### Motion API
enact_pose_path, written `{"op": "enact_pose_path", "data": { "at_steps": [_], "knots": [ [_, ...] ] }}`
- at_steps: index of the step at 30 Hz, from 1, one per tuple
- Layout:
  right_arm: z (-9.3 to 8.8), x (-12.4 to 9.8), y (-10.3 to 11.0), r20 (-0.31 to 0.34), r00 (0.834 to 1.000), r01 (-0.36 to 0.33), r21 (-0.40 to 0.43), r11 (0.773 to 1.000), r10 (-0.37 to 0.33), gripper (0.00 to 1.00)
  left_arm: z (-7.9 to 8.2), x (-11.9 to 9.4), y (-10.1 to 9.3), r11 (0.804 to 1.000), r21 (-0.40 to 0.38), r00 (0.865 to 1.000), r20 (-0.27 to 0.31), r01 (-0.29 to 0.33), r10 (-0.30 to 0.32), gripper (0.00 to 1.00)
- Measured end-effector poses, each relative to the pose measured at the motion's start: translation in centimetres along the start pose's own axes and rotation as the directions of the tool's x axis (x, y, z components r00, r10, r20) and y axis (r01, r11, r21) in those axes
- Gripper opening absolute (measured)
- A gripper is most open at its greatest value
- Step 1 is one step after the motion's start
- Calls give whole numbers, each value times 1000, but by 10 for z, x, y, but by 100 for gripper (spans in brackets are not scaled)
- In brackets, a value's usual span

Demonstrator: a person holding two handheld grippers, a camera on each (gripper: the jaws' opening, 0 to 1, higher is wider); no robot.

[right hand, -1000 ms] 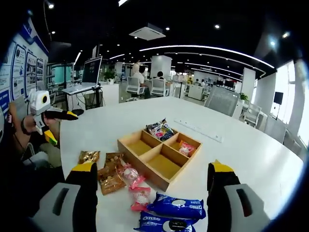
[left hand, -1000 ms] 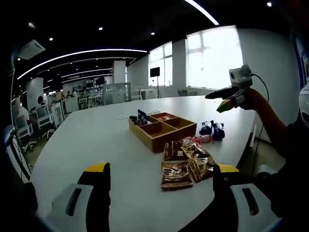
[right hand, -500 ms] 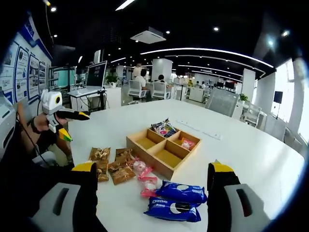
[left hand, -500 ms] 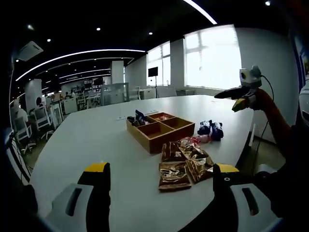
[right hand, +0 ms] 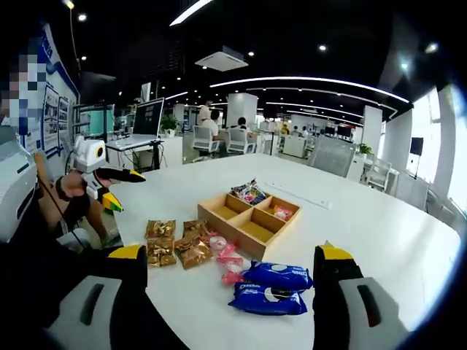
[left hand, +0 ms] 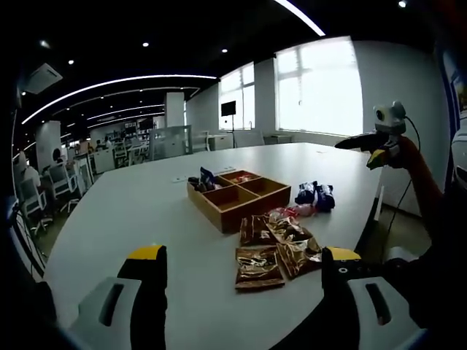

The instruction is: Pick up the scattered marshmallows, QQ candies, Oreo cookies, and mixed nuts on the table and sort them into separate containers

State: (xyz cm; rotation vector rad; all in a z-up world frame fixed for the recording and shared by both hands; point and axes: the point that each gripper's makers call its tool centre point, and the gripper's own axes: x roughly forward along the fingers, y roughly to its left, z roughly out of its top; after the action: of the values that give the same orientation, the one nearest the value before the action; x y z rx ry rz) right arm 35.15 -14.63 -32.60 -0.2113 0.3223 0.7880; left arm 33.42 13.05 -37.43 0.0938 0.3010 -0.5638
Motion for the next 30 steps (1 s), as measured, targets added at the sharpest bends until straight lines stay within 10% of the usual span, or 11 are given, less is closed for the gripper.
{"op": "enact_pose_path", "data": {
  "at_steps": [30],
  "knots": [
    [-10, -26, 0, 13, 1000, 18, 30, 999, -19, 90, -23, 27, 0, 999, 32, 995, -93, -17, 20, 80]
  ]
}}
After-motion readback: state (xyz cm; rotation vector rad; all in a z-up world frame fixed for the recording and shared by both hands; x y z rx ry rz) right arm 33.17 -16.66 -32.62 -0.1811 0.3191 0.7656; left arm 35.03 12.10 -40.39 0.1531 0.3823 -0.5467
